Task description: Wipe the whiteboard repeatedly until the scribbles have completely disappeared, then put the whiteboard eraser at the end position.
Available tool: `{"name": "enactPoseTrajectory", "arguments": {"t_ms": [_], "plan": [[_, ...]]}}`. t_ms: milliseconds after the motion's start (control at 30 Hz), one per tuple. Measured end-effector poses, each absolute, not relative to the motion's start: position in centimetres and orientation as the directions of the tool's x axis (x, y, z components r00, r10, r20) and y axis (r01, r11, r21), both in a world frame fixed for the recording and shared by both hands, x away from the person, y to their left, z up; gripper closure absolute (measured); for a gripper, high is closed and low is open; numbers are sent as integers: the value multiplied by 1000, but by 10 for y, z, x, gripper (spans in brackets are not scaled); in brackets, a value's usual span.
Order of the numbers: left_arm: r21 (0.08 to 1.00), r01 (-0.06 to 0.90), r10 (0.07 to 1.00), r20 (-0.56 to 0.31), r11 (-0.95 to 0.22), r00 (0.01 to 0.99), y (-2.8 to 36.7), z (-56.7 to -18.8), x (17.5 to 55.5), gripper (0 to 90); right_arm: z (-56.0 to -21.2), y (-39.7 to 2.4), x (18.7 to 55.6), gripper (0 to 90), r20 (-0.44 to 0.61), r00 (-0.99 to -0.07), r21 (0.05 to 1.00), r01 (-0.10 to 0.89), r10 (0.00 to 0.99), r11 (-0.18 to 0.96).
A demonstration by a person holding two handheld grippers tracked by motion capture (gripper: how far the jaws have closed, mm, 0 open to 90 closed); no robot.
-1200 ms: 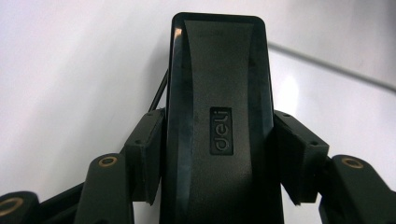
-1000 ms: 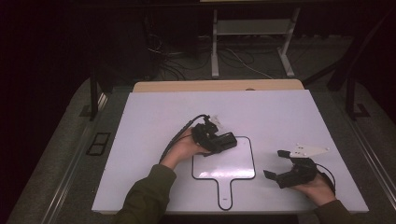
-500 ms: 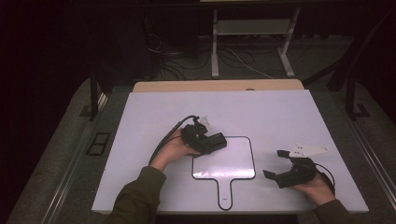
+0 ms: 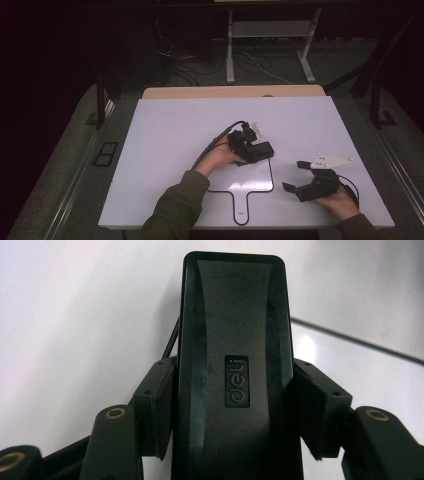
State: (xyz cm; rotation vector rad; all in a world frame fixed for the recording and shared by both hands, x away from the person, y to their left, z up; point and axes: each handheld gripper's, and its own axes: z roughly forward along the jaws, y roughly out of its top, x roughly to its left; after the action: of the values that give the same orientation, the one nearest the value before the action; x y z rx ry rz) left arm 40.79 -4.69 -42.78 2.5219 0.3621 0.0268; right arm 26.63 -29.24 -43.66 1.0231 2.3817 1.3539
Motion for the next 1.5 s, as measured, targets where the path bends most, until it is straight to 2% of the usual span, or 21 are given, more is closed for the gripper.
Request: {"name": "enactPoseTrajectory", "arguments": {"t_ms": [167, 267, 400, 667, 867, 1100, 1267, 1367, 1500], "plan": [[595, 285, 278, -106, -752, 955, -42, -427, 405, 397, -436, -294, 266, 0, 147, -731, 823, 464, 666, 327], [600, 261, 263, -86, -756, 961, -37, -420, 406, 397, -436, -294, 266, 0, 146, -731, 823, 464, 666, 328], [633, 290, 300, -96, -717, 949, -29, -409, 408, 396, -436, -294, 266, 0, 146, -731, 823, 463, 667, 328], [618, 329, 382, -50, -714, 923, -5, -398, 438, 396, -436, -294, 267, 0, 149, -728, 822, 467, 669, 325], [606, 384, 460, -33, -697, 887, 7, -401, 469, 396, -436, -294, 266, 0, 147, -730, 821, 466, 667, 329], [587, 449, 542, -20, -674, 840, 4, -411, 501, 394, -436, -294, 266, 0, 150, -731, 823, 466, 665, 326], [550, 496, 571, -42, -672, 820, 2, -428, 511, 394, -436, -296, 266, 0, 152, -732, 825, 464, 664, 322], [569, 524, 589, -84, -634, 804, 5, -434, 513, 391, -435, -296, 265, 0, 155, -732, 825, 466, 664, 321], [577, 507, 570, -86, -640, 817, 8, -433, 513, 375, -435, -295, 265, 0, 154, -734, 825, 464, 661, 324]]}}
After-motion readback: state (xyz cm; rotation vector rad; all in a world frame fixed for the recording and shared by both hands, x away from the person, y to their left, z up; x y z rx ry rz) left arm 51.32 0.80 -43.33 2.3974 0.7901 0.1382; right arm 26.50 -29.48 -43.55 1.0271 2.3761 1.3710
